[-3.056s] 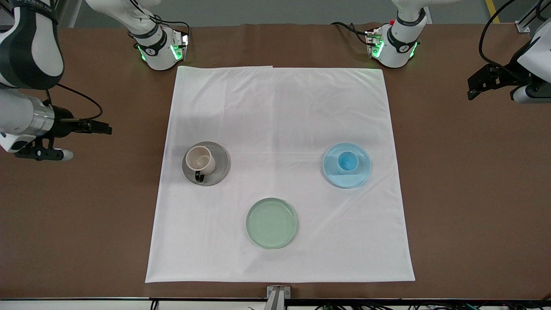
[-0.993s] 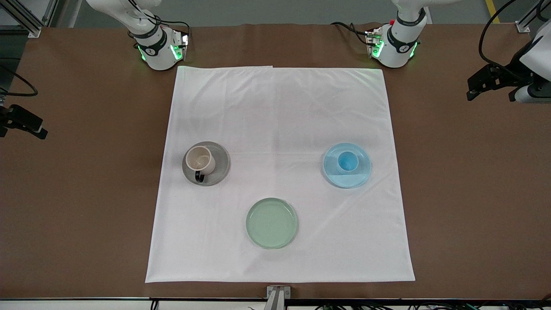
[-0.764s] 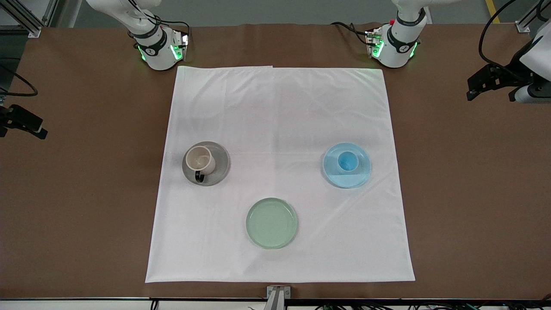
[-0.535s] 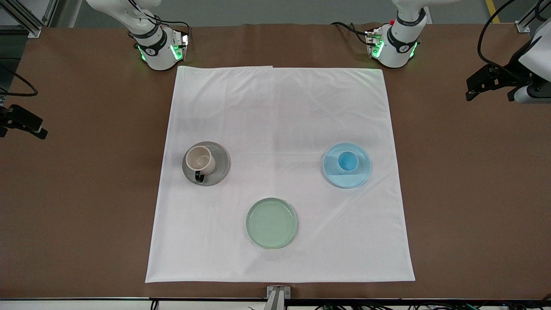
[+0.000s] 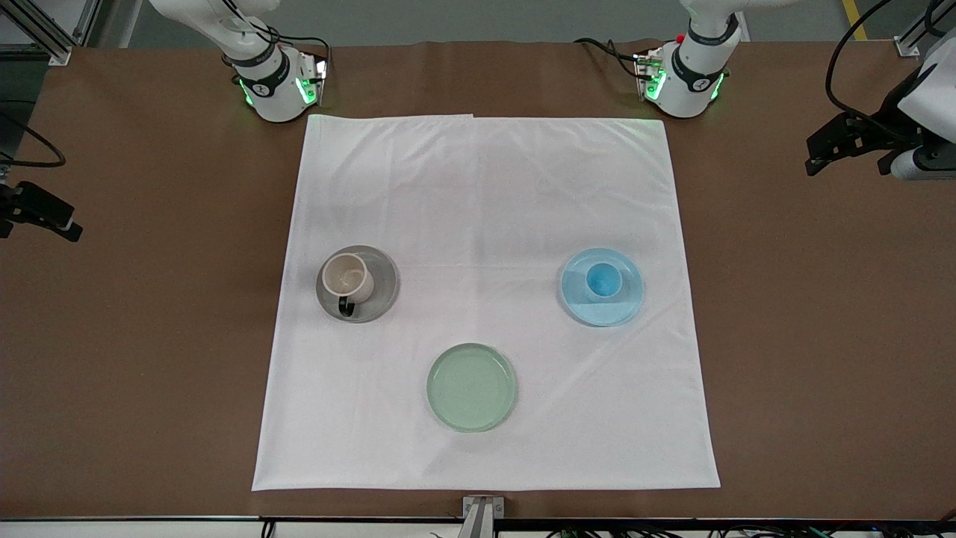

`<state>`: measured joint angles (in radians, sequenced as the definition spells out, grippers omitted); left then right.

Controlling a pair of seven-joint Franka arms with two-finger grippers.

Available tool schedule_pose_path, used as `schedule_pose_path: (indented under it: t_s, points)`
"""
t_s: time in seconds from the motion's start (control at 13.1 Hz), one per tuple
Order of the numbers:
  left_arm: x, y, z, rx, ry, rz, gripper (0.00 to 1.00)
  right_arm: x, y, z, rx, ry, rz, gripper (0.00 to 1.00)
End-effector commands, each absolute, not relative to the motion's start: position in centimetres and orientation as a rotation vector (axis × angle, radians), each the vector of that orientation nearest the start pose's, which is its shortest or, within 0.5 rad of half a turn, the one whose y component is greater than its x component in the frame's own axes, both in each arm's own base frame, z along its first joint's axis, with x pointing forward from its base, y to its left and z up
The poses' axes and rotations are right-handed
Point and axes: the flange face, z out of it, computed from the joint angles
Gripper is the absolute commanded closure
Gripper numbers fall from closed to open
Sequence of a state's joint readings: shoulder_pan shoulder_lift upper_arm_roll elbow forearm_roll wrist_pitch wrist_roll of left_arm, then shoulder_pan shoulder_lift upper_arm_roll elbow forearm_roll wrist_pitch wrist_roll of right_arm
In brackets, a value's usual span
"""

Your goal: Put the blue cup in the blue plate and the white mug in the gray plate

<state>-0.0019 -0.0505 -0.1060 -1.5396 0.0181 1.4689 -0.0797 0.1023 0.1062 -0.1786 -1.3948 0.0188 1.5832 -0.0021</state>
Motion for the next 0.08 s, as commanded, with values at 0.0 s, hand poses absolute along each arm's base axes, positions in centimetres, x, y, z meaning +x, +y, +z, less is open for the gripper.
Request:
schedule_pose_path:
  t_s: [0.0]
  points:
    - [52.59,-5.94,66.25,-3.138,0.024,0.024,0.00,58.58,-3.45,65.32,-3.150,0.128,-0.133,0.00]
